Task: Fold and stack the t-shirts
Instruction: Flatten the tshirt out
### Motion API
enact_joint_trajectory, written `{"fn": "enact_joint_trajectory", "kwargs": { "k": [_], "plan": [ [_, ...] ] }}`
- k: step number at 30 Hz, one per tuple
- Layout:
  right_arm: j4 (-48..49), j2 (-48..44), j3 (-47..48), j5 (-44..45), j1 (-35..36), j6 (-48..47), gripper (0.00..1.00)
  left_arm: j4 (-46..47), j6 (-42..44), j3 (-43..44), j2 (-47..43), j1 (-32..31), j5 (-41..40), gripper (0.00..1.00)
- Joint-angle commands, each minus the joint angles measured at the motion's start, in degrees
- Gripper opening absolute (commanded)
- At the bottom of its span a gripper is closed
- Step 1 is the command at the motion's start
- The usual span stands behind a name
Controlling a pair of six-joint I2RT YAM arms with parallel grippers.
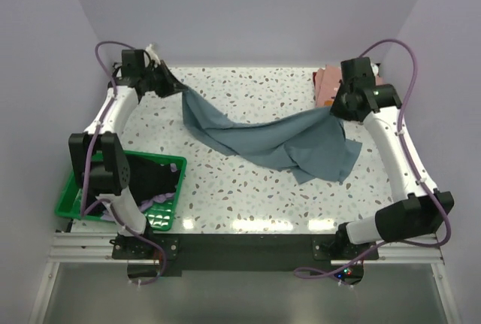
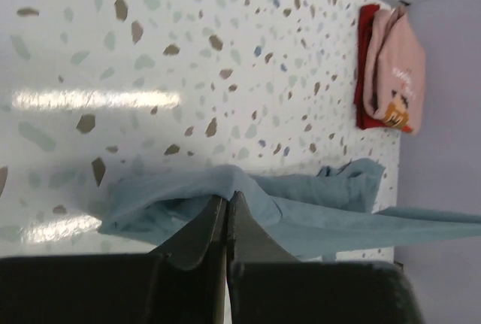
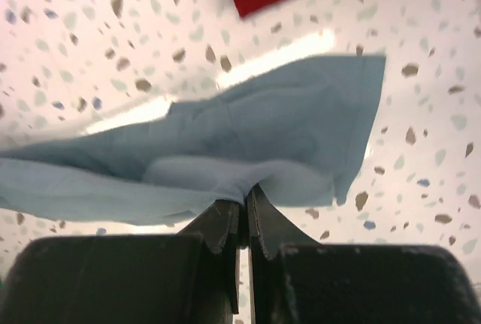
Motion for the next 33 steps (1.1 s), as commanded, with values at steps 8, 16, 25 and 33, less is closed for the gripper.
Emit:
{"fn": "enact_joint_trajectory", "kwargs": {
  "k": [8, 16, 25, 33],
  "plan": [
    [-10.0, 12.6, 41.2, 2.6, -0.5, -4.8, 0.00, 10.4, -21.2, 49.2, 14.5, 2.3, 0.2, 0.00],
    [-1.5, 11.3, 50.5, 1.9, -0.5, -7.4, 0.00, 35.5, -33.7, 39.9, 4.1, 7.7, 0.9, 0.00],
    [11.1, -3.7, 39.6, 1.5, -0.6, -11.7, 0.00, 46.1, -35.6, 28.7, -12.4, 12.1, -1.2, 0.00],
    [13.7, -10.7, 39.1, 1.5, -0.5, -11.8, 0.00, 44.0, -34.8, 36.8, -14.8, 12.2, -2.2, 0.00]
  ]
}}
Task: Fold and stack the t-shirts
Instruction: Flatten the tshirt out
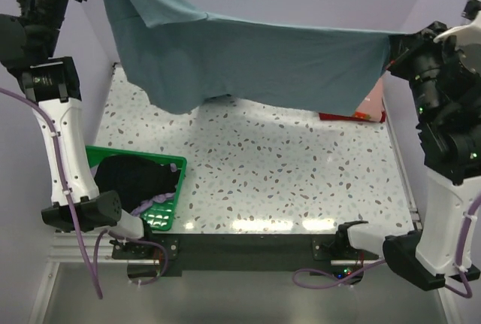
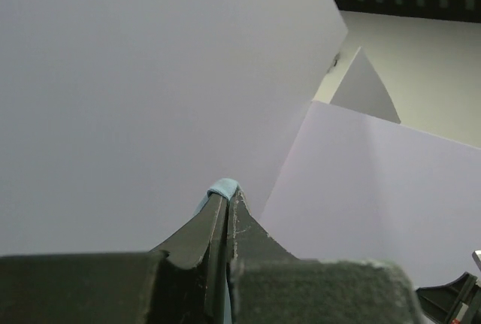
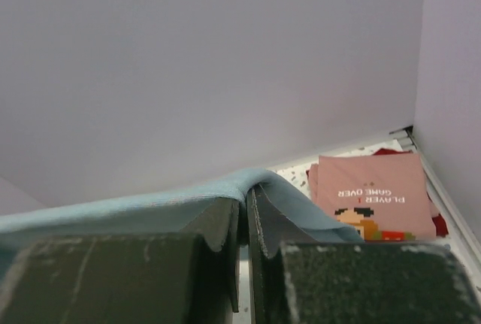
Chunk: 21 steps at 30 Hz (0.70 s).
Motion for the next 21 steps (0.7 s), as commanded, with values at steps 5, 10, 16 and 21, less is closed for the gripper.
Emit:
{"fn": "enact_joint_trajectory", "kwargs": {
  "k": [5, 10, 16, 21],
  "plan": [
    [3.9, 1.4, 2.5, 2.4, -0.1, -2.3, 0.00, 3.0, 0.8, 3.5, 2.3, -1.3, -3.8, 0.00],
    [6.3, 5.4, -4.1, 3.1, -0.1, -2.0, 0.00, -0.9, 7.8, 3.8, 8.6, -10.1, -5.1, 0.00],
    [8.6, 14.6, -8.2, 2.3, -1.2, -0.9, 0.00, -3.1, 8.5, 7.0, 22.0, -14.7, -1.7, 0.00],
    [7.6, 19.6, -5.1, 0.6, -2.7, 0.4, 0.00, -3.5, 7.6, 10.8, 28.6, -15.2, 0.8, 0.00]
  ]
}}
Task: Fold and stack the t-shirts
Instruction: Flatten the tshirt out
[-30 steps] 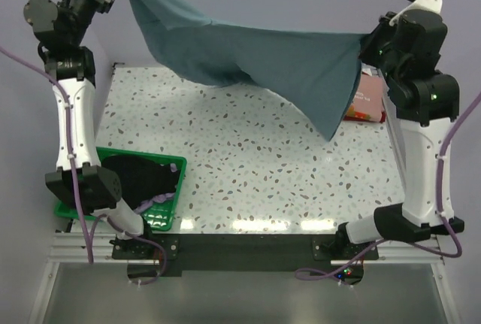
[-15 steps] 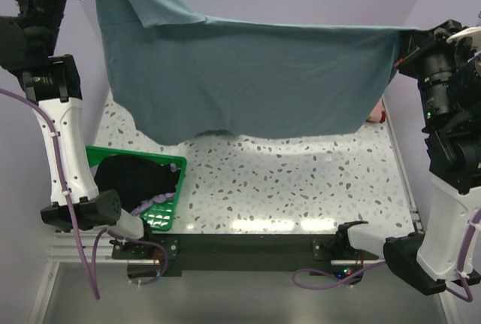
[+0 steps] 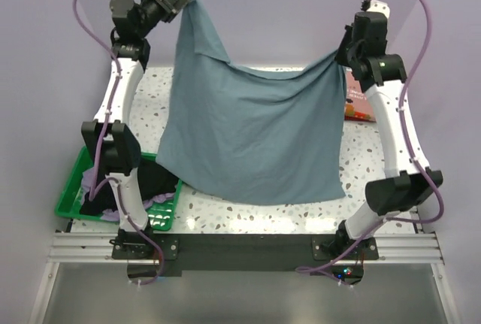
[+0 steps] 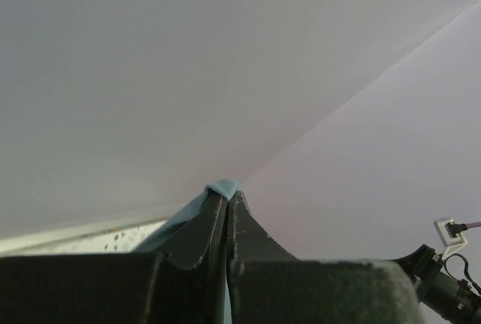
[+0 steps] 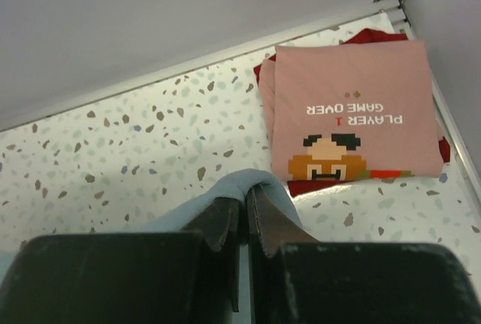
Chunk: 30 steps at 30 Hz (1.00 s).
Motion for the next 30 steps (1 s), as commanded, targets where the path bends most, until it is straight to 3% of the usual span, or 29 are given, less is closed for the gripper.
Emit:
{"fn": "enact_joint_trajectory", "kwargs": {
  "k": [1, 8, 12, 17, 25, 30],
  "plan": [
    [1.2, -1.3, 4.8, -0.8, -1.4, 1.2, 0.00, 2.0, 0.6, 6.5, -0.9, -0.2, 2.1, 0.00],
    [-2.8, -4.7, 12.1, -2.2, -1.6, 2.6, 0.00, 9.5, -4.5, 6.4, -5.5, 0.0, 0.6, 0.00],
    [-1.5, -10.5, 10.2, -1.8, -1.6, 1.9, 0.00, 17.9, -10.8, 3.5, -10.6, 0.4, 0.0, 0.00],
    [1.6, -21.3, 5.1, -0.8, -1.5, 0.2, 0.00, 22.1, -11.2, -1.4, -18.8, 0.9, -2.1, 0.00],
    [3.0, -32.7, 5.8, 1.9, -1.6, -3.6, 0.00, 19.8, -6.7, -2.1, -30.6, 0.9, -0.5, 0.00],
    [1.0, -36.3, 8.7, 1.6, -1.6, -2.1, 0.00, 17.0, -6.0, 4.2, -33.0, 0.8, -0.6, 0.00]
  ]
}}
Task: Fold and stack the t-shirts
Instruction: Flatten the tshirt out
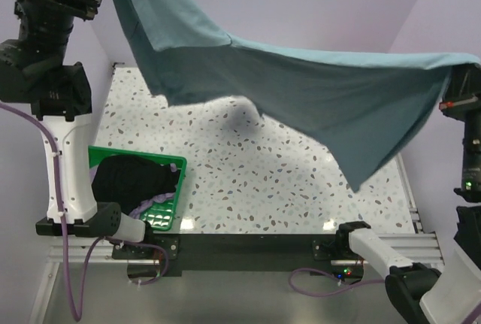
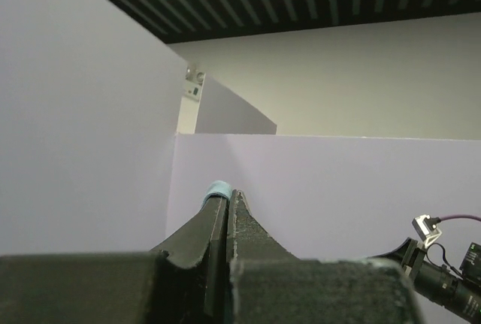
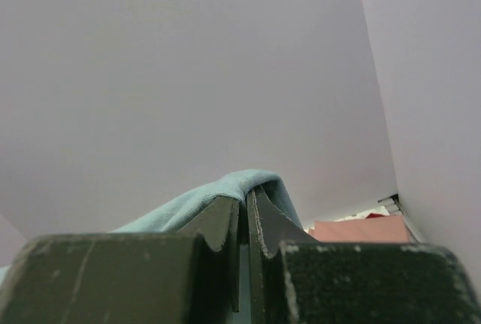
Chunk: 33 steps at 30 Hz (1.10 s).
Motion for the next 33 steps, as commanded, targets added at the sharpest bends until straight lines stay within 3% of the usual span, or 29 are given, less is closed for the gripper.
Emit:
{"fn": "enact_joint_trajectory", "kwargs": {
  "k": [1, 7, 13, 20, 24, 25, 26, 27, 28, 29, 31, 33],
  "plan": [
    [0.3, -0.6, 2.6, 1.2, -0.3, -0.3, 0.00, -0.7, 1.7, 5.8, 0.2, 0.4, -0.8, 0.00],
    [-3.5, 0.5, 5.7, 4.1, -0.2, 0.1, 0.00, -0.6, -0.7, 8.8, 1.4, 0.4, -1.5, 0.00],
    [-3.4, 4.1, -5.3, 10.0, -0.2, 0.0, 0.00, 2.7, -3.1, -3.6, 6.7, -0.9, -1.1, 0.00],
    [1.5, 14.5, -22.0, 17.1, -0.4, 3.9, 0.00, -3.5, 4.8, -6.9, 26.9, -5.2, 3.4, 0.00],
    [4.5, 26.0, -27.7, 19.1, -1.0, 8.8, 0.00, -5.5, 10.3, -6.4, 42.3, -5.1, 4.4, 0.00],
    [4.8, 28.2, -28.4, 19.7, -1.0, 9.6, 0.00, -6.1, 10.8, -5.5, 45.0, -5.1, 5.0, 0.03],
    [4.5, 30.4, -28.9, 20.0, -1.7, 11.3, 0.00, -6.4, 10.0, -3.1, 47.8, -5.1, 5.9, 0.21],
    [3.9, 33.1, -28.8, 20.0, -2.1, 12.2, 0.04, -7.0, 9.8, -2.0, 52.8, -5.1, 6.9, 0.32],
    [3.2, 37.4, -28.6, 20.1, -2.4, 13.0, 0.24, -7.7, 9.9, -1.3, 54.5, -5.4, 7.7, 0.44],
    [2.1, 39.6, -28.1, 20.0, -2.7, 13.4, 0.42, -8.4, 9.9, -2.0, 55.6, -5.4, 7.9, 0.68],
    [1.3, 43.4, -27.9, 18.7, -2.7, 14.2, 0.79, -7.7, 10.9, -5.0, 55.2, -5.7, 8.6, 0.78],
    [2.1, 43.6, -29.1, 17.4, -2.6, 14.0, 0.92, -8.0, 15.2, -11.2, 50.6, -6.1, 7.6, 0.84]
  ]
}}
